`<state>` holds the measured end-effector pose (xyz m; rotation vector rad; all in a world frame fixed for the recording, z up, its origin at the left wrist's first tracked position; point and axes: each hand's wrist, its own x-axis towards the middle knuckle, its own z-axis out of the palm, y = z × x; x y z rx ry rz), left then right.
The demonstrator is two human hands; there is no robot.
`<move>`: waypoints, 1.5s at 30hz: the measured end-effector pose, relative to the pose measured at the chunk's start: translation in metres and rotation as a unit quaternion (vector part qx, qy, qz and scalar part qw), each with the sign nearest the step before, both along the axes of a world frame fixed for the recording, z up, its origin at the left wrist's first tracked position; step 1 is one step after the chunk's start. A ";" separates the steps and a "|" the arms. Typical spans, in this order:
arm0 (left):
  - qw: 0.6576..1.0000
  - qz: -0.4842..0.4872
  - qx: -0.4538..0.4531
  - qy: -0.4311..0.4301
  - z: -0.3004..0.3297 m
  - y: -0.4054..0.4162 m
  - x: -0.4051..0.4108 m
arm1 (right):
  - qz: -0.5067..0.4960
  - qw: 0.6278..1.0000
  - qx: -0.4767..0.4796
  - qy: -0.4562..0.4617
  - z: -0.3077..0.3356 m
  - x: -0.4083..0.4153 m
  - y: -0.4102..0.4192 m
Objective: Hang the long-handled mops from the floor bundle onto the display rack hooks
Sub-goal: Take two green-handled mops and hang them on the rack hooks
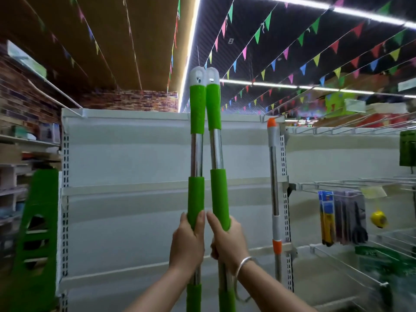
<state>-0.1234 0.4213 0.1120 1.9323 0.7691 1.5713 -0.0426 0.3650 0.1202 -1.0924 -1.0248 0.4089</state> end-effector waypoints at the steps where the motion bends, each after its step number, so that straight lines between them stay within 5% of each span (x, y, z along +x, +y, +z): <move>1: 1.000 0.008 -0.001 -0.002 0.000 0.000 0.003 | 0.001 1.000 -0.001 -0.005 0.001 0.003 0.002; 15: 0.992 0.122 -0.015 -0.017 0.004 0.016 0.013 | 0.082 0.996 -0.025 -0.018 -0.001 0.028 0.033; 45: 0.996 0.088 -0.013 -0.001 0.001 0.041 0.003 | 0.058 0.998 -0.037 0.004 0.001 0.026 0.070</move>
